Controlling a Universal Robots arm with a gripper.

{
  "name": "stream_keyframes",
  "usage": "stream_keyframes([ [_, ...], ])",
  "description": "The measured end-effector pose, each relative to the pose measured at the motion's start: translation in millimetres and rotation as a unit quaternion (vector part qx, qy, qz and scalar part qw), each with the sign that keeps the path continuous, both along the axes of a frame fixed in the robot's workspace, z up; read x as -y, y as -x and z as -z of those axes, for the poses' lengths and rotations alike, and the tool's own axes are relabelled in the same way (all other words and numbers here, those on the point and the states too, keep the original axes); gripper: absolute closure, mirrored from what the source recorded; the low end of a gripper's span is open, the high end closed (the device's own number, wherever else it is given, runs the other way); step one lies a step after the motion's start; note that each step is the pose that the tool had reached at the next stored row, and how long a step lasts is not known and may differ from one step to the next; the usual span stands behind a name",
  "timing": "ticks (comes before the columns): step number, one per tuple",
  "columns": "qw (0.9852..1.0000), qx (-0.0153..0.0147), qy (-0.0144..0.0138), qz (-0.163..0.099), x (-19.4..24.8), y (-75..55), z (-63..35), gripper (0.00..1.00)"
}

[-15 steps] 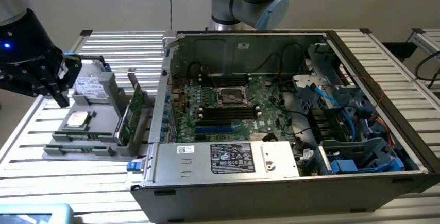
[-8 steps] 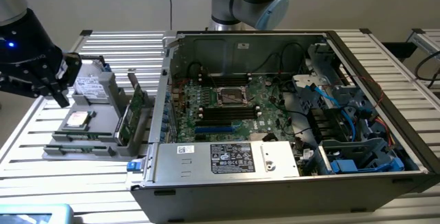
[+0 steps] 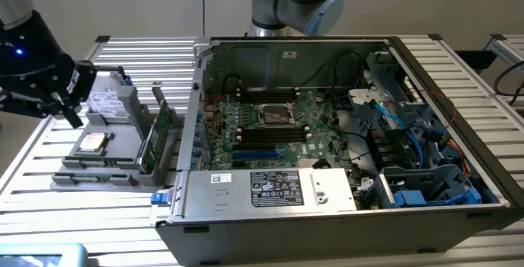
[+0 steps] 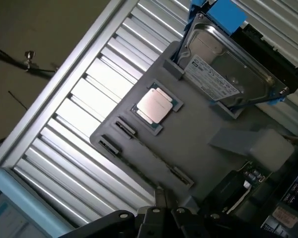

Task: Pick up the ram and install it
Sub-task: 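Pick up the ram and move it above insertion slot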

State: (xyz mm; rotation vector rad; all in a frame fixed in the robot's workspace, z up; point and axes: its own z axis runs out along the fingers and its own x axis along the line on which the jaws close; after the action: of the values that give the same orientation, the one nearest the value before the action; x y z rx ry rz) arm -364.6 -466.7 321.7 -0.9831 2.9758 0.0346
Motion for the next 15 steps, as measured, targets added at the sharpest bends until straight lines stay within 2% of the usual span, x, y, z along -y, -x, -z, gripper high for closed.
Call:
stream_keyframes([
  [3,0.9996,0.0000,0.0000,-0.028,0.0,0.0,0.0,0.89],
  [7,0.9980,0.0001,0.0000,-0.064,0.0,0.0,0.1,0.89],
  [11,0.9950,0.0001,0.0000,-0.100,0.0,0.0,0.1,0.89],
  [15,0.9907,0.0002,0.0000,-0.136,0.0,0.0,0.2,0.89],
])
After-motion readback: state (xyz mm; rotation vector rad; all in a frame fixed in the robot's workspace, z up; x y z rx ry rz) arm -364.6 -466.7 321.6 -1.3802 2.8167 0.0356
